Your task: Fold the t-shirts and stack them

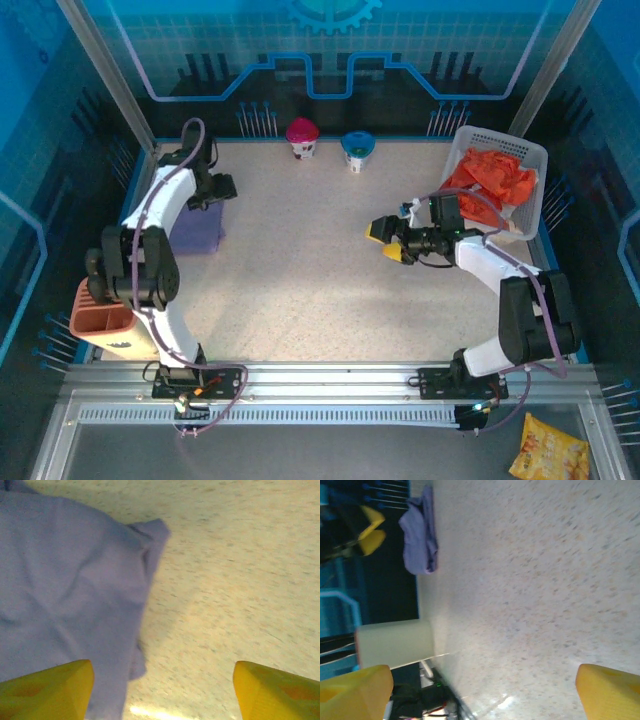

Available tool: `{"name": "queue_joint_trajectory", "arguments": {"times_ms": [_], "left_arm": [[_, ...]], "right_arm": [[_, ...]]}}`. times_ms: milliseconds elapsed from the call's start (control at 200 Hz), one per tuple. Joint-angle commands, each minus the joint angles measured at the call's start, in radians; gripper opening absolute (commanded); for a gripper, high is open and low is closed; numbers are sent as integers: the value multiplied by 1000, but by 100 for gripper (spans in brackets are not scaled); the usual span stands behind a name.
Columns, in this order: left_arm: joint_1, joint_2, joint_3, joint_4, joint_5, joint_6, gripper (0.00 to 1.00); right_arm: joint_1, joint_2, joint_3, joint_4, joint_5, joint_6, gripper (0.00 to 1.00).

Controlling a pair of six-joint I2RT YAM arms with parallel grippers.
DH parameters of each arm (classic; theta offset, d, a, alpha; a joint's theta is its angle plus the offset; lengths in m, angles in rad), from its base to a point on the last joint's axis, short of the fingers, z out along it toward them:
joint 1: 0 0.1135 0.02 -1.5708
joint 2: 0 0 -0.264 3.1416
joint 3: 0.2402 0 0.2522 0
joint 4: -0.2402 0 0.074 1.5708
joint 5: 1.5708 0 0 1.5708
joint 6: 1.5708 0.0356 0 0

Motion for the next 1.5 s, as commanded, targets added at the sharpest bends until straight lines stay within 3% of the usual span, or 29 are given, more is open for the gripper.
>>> {"name": "queue_joint_trajectory", "arguments": {"times_ms": [0,180,320,490,625,730,800,855,926,1021,1111,1186,1496], "left_arm": [[-52,-120,-130,75,30,6,79],[-95,-317,-459,398,94,68,99],[-93,-400,-695,665,57,147,99],[-92,-374,-841,910,30,247,99],[-93,-339,-969,1233,74,264,99],[-99,-339,-987,1287,61,328,99],[-93,-341,-1057,1439,45,341,99],[-76,-320,-1085,1517,55,329,99],[-65,-314,-1110,1560,49,308,99],[-48,-228,-1182,1795,65,306,99],[-45,-245,-1180,1760,7,274,99],[-40,-252,-1153,1693,-59,238,99],[-43,-246,-1159,1719,-85,237,99]], "right_arm": [[-10,-38,93,-186,210,-156,98],[-12,-117,92,-225,550,-258,100],[-8,-182,20,-162,793,-368,100],[-15,-210,-119,73,914,-492,100],[-25,-226,-211,244,929,-600,100],[-27,-233,-316,460,931,-692,100],[-30,-209,-400,645,919,-710,100],[-36,-163,-454,827,901,-713,100],[-41,-122,-459,913,858,-734,100],[-42,-34,-454,1011,890,-754,100],[-56,102,-480,1205,903,-737,100],[-70,59,-446,1054,933,-695,100],[-68,71,-444,1079,983,-684,100]]}}
